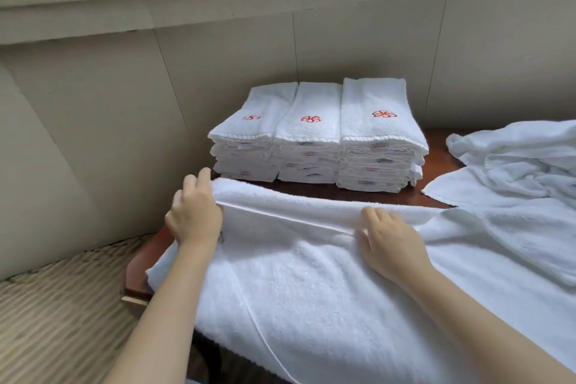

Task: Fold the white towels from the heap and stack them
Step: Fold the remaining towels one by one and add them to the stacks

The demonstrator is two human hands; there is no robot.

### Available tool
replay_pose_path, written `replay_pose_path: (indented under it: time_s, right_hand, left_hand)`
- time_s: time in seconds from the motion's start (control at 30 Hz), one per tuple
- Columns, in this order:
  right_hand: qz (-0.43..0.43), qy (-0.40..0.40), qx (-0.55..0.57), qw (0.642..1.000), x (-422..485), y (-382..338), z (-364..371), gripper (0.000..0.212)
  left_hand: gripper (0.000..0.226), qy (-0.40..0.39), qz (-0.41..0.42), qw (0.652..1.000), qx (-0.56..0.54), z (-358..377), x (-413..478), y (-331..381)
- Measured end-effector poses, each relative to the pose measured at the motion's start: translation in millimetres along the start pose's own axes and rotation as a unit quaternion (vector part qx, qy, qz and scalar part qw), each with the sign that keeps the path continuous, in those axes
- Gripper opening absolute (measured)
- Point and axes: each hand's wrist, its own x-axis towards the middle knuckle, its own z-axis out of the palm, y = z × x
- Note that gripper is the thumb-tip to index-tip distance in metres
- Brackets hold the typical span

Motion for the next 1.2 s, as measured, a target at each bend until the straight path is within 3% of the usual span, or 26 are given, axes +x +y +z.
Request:
replay_pose_path:
  time_s: [0.07,0.17,0.23,0.37,0.47,0.57,0.73,0.83,0.97,1.1,1.2]
  right_hand:
    - [0.006,-0.021,-0.007,1.0,0.3,-1.2,3.1,0.04]
    - [0.039,-0.013,-0.04,0.998,3.4,-0.7,5.0,0.028]
    - [0.058,0.016,-0.025,0.998,4.6,0.1,4.8,0.02]
    - [0.057,0.087,0.005,0.995,5.3,3.5,3.5,0.011]
    - [0.016,0.175,0.018,0.984,5.9,5.5,2.2,0.014]
    - [-0.055,0.269,0.039,0.961,6.3,4.7,2.0,0.018]
    - [-0.143,0.292,0.014,0.946,-0.5,2.1,-3.3,0.019]
    - [-0.182,0.254,0.015,0.95,-7.9,-3.4,-8.4,0.019]
    - [-0.232,0.232,0.007,0.945,-15.0,-5.8,-13.6,0.023]
    - [-0.263,0.254,-0.007,0.931,-22.0,-3.0,-15.6,0.039]
    - [-0.248,0.259,-0.039,0.933,-28.7,1.3,-16.5,0.042]
  left_hand:
    - [0.047,-0.001,-0.031,0.999,-0.009,1.9,7.7,-12.3]
    - [0.019,0.042,-0.106,0.985,-0.126,2.3,26.4,-29.0]
    - [0.014,0.03,-0.137,0.974,-0.18,5.6,33.2,-33.8]
    - [0.018,-0.006,-0.139,0.985,-0.102,15.7,25.9,-34.1]
    - [0.034,-0.005,-0.178,0.978,-0.112,19.3,27.2,-40.4]
    - [0.044,-0.03,-0.234,0.948,-0.213,24.3,29.6,-47.8]
    - [0.026,-0.131,-0.31,0.896,-0.289,23.4,16.3,-73.4]
    - [0.026,-0.205,-0.284,0.906,-0.237,13.5,8.8,-89.6]
    - [0.016,-0.313,-0.243,0.918,-0.028,-3.1,15.0,-93.1]
    - [0.013,-0.317,-0.244,0.912,0.092,-15.2,15.3,-78.0]
    - [0.018,-0.333,-0.231,0.909,0.096,-16.6,19.1,-72.3]
